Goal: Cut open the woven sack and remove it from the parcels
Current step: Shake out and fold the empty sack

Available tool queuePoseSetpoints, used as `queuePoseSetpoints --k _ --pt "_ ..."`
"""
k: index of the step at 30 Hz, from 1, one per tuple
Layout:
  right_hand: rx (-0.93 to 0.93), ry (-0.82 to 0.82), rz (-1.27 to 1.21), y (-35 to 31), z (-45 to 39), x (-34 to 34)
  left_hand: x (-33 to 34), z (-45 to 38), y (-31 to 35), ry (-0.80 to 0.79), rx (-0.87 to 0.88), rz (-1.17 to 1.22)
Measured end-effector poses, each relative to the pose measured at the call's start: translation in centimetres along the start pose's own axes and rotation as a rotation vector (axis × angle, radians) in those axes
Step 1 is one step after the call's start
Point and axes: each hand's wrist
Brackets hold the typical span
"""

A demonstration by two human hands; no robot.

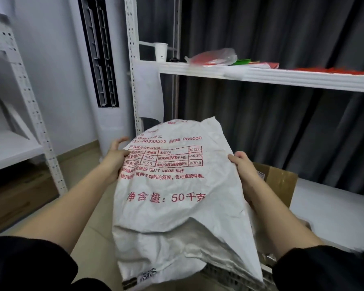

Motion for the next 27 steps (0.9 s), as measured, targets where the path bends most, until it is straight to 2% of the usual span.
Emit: queuePoseSetpoints --k 4,6,9,11,14,16,19,20,22,25,27 --pt "-0.048 -0.332 -0.079 -0.3 0.3 -1.2 -0.5 1.0 0.4 -0.247 0.004 -0.187" --pt "-0.106 -0.446 0.141 -0.7 0.1 -1.3 -0.8 1.2 0.5 -0.317 0.015 -0.456" --pt "-0.181 -0.480 0.584 -1.5 -0.5 -0.9 -0.4 1.4 0.3 -0.324 0.076 -0.967" --pt "-0.222 -0.475 0.752 -1.6 -1.0 -0.5 -0.2 1.0 0.1 -0.225 0.168 -1.204" --pt "-0.302 -0.463 0.951 -0.8 -1.6 0.3 0.0 -0.2 -0.5 0.005 0.298 -1.326" --pt "-0.437 -0.361 1.101 -0.1 -1.9 0.7 0.3 -0.2 -0.5 0.148 0.385 -1.339" --pt "-0.624 -0.088 1.335 0.0 -1.8 1.1 0.5 0.3 -0.1 0.348 0.479 -1.371" --pt "-0.630 -0.027 1.301 0.0 -1.9 1.0 0.3 0.4 0.1 0.398 0.494 -1.366" --pt "-0.576 0.024 0.994 -0.2 -2.0 0.9 -0.1 0.3 0.1 0.445 0.506 -1.240" --pt "-0.483 -0.002 0.401 -0.5 -1.9 1.1 -0.8 -0.7 0.0 0.292 0.432 -0.734" --pt "-0.383 0.000 0.195 -0.7 -1.1 1.8 -0.7 -0.3 0.0 0.187 0.355 -0.415"
Point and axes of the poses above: each hand's wrist, its own z-axis away from the middle knuckle, its own x-axis out of the palm, y = z × x, and after that the axes turned 7 degrees about -x, right-handed
